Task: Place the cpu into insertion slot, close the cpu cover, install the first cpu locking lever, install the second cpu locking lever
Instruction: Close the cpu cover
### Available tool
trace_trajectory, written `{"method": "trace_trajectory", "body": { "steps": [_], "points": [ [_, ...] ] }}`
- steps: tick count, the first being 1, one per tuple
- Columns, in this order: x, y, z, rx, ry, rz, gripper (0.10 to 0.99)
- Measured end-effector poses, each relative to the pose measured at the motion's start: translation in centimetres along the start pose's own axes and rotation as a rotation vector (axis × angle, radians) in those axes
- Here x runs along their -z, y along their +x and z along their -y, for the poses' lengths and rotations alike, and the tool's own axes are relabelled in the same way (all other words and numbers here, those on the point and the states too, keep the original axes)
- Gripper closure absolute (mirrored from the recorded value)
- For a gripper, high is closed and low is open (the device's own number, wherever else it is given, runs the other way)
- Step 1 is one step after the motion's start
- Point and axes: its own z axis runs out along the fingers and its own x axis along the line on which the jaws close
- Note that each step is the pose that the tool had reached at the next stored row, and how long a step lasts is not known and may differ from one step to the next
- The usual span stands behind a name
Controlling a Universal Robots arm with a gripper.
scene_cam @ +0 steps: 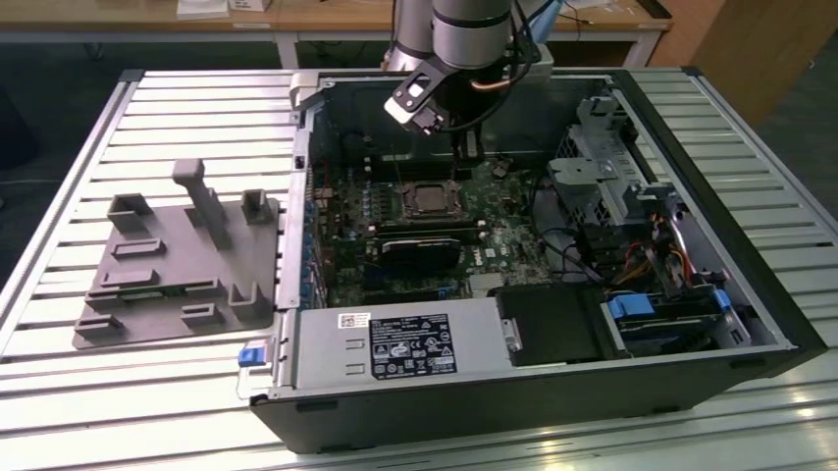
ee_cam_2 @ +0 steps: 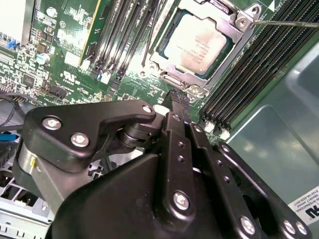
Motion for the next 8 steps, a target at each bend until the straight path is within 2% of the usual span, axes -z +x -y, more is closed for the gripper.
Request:
{"method": "trace_trajectory", "body": {
  "steps": [3, 8],
  "points": [
    [0.02, -0.01, 0.15, 0.0, 0.0, 0.0005, 0.984],
    [0.09, -0.06, 1.32, 0.0, 0.0, 0.0002, 0.984]
  ]
}}
